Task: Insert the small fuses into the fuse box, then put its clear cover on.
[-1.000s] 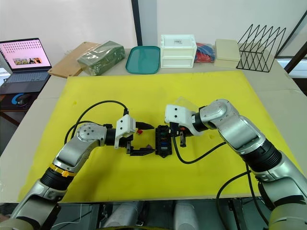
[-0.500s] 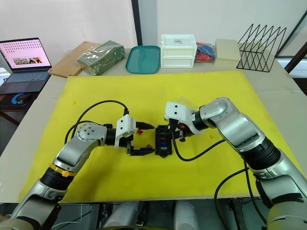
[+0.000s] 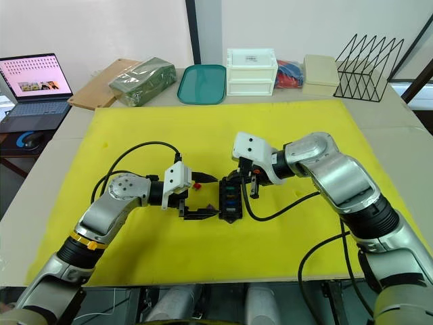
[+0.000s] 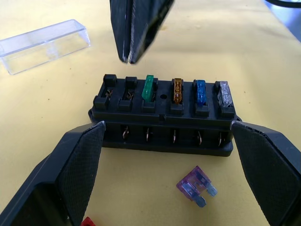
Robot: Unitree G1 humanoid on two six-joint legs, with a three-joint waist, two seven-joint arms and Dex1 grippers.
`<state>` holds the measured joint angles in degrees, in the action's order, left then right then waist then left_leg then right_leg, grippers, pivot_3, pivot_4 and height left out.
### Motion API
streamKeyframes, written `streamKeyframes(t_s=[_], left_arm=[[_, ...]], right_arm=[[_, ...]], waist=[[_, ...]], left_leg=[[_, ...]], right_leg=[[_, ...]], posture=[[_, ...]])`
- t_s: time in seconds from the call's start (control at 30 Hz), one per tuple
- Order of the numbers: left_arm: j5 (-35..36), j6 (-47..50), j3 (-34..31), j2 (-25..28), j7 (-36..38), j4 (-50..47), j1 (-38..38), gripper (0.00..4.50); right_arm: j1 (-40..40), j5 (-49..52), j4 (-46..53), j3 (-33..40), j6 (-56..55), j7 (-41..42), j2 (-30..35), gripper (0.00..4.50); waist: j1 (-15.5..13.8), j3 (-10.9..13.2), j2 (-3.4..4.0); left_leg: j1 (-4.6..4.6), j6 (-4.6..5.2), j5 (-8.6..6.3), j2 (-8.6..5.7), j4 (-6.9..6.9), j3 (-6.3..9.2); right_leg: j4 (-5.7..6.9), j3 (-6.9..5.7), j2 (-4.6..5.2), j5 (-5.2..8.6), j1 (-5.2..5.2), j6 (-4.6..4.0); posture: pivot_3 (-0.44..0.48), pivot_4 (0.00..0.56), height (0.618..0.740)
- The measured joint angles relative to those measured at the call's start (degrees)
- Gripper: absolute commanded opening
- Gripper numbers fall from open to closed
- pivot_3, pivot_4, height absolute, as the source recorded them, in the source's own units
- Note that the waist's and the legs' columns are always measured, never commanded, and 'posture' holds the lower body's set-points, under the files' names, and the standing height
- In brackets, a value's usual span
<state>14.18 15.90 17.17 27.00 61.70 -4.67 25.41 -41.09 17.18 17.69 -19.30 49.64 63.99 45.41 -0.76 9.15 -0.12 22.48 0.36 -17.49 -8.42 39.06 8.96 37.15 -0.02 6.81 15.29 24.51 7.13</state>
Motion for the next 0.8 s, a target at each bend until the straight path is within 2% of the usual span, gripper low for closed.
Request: streamKeyframes(t_s=[0.8], left_arm=[[0.45,1.65,-0.28,0.29,-0.52,-0.27,-0.01,4.5]], right_arm=[[4.88,-2.81,-1.59,0.11,-7.03,-1.24,-0.52,0.06]], waist=[[-0.01,-0.07,-0.04]], left_leg=[[-0.07,0.0,0.0,0.0,0.01,0.01]], right_leg=[[0.02,0.0,-0.01,0.0,-0.07,0.0]], posture=[[0.0,0.15,0.74]])
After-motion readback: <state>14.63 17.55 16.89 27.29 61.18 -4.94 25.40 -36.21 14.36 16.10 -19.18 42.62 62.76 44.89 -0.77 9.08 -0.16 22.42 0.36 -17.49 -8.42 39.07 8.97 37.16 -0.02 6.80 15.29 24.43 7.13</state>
